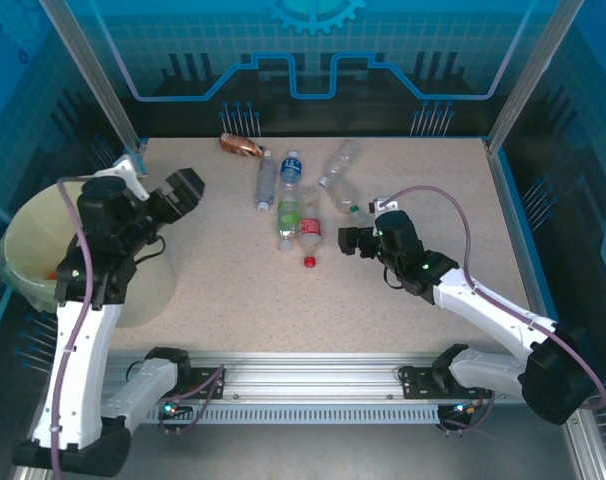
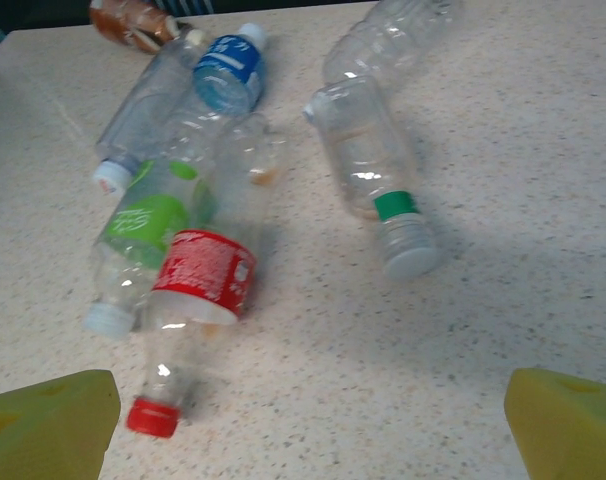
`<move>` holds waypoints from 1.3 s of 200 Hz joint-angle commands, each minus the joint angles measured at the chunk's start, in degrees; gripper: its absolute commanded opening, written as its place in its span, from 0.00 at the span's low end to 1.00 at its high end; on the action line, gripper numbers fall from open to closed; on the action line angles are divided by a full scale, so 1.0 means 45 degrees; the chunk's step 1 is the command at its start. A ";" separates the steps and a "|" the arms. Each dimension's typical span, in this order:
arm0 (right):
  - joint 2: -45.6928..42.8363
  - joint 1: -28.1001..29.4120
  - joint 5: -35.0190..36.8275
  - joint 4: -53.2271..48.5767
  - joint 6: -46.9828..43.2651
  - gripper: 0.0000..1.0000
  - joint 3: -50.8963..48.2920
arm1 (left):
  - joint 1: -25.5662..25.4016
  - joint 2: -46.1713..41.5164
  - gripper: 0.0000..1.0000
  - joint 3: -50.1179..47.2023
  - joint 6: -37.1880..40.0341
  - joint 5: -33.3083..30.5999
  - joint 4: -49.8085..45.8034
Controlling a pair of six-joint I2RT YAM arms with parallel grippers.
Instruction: Put the plastic bottles in the bin
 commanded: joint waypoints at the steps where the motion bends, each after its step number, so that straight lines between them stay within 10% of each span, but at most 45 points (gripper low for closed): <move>1: -0.0020 -0.0532 0.0395 -0.0139 -0.0033 1.00 -0.0202 | -0.1585 0.0253 0.99 -0.0319 -0.0339 -0.0414 0.1272; 57: 0.1429 -0.1420 -0.1286 -0.0238 -0.1595 1.00 0.0588 | -0.4690 0.1776 0.99 -0.0968 0.0070 -0.1512 0.2500; 180: 0.8406 -0.2609 -0.2918 -0.4004 -0.6124 1.00 0.6573 | -0.4765 0.0844 0.99 -0.2266 0.0152 -0.2701 0.2161; 260: 1.1650 -0.2736 -0.2482 -0.6205 -0.6525 0.82 0.9919 | -0.4763 0.1067 0.99 -0.2373 0.0084 -0.2709 0.1917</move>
